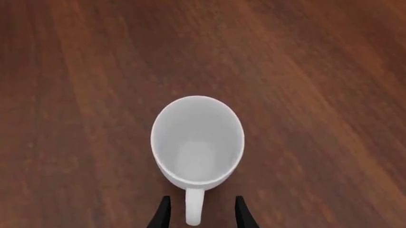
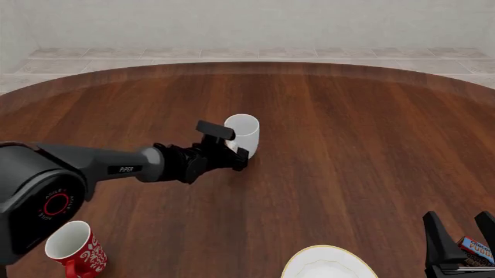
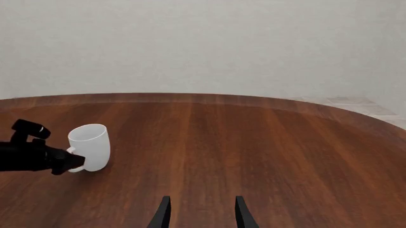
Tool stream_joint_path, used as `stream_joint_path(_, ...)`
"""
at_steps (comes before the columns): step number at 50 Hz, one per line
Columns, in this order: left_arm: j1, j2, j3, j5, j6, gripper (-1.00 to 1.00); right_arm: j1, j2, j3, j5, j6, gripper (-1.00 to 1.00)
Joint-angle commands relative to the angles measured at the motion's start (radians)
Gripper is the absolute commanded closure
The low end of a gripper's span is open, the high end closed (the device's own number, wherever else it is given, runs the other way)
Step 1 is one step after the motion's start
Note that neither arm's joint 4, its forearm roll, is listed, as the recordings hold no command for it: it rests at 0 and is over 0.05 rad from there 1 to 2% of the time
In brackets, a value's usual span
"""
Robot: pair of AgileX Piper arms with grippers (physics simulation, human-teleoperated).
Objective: Put the white mug on the plate.
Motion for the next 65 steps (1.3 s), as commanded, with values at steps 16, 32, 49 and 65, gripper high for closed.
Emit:
stream_joint_path(16,0.006,-0.023,0.025,-0.030,-0.010,1.00,0.000,0.000,0.000,0.000,0.000,-1.00)
stream_joint_path(32,0.001,-0.098,0.079,-0.038,0.005,1.00,0.000,0.000,0.000,0.000,0.000,-1.00)
stream_joint_path(49,-0.023,-0.202,0.144,-0.019,0.000,1.00,0.000,0.000,0.000,0.000,0.000,-1.00)
stream_joint_path(65,-0.035,-0.306,0.218,-0.001,-0.011,1.00,0.000,0.000,0.000,0.000,0.000,-1.00)
